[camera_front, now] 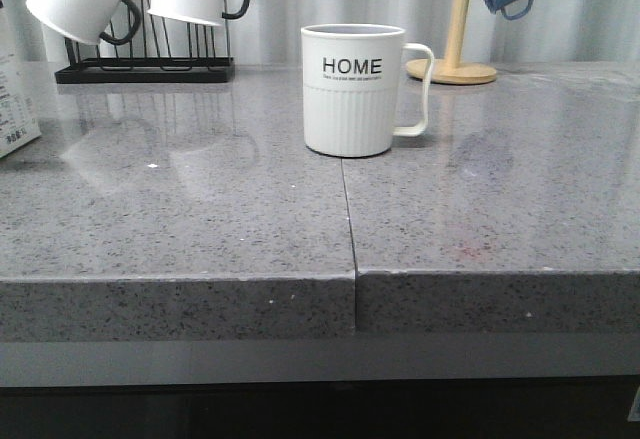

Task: Place milk next to cup
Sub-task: 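Grasp the milk carton near its top with the left gripper, then carry the milk carton toward the mug and lower it beside it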

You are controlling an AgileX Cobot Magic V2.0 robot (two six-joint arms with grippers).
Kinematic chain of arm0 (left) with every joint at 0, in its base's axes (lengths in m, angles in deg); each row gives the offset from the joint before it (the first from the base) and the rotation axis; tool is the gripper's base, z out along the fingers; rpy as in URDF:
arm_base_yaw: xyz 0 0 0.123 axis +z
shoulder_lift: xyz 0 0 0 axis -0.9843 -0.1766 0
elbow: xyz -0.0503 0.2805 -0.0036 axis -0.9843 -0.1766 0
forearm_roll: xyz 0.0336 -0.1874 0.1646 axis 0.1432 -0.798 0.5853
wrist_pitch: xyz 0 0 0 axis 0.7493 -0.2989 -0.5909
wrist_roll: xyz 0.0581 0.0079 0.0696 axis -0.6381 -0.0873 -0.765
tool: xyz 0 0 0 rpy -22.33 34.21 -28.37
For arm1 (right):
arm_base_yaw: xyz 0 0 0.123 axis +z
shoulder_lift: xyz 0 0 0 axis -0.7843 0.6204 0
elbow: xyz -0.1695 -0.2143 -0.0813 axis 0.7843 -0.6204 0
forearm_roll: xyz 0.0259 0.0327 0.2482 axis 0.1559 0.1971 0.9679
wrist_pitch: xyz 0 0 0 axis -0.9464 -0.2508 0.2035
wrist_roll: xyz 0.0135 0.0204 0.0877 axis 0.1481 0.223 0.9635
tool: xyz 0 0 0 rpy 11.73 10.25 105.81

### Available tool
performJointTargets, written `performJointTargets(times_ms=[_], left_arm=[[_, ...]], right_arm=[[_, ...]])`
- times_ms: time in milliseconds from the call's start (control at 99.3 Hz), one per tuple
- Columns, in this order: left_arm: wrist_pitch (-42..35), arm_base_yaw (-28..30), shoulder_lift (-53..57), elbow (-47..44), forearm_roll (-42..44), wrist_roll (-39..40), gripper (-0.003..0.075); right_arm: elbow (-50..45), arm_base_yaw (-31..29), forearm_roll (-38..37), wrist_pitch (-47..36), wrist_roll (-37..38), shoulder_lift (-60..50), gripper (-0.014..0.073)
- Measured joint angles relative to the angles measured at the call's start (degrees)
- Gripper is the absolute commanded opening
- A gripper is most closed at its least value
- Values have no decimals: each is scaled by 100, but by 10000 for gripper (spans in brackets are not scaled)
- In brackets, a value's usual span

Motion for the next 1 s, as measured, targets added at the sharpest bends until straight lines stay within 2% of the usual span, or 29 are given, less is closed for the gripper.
performJointTargets(times_ms=[383, 564, 786, 997], left_arm=[[1054, 0, 802, -79, -125, -19, 219], [1370, -282, 1075, -79, -472, -131, 219], [1445, -1151, 1140, 100, -1601, -1251, 219], [893, -2139, 958, 430, -2927, -2645, 219]], right_arm=[[0, 0, 0, 0, 0, 0, -68], [0, 0, 0, 0, 0, 0, -68], [0, 0, 0, 0, 0, 0, -68], [0, 0, 0, 0, 0, 0, -68]])
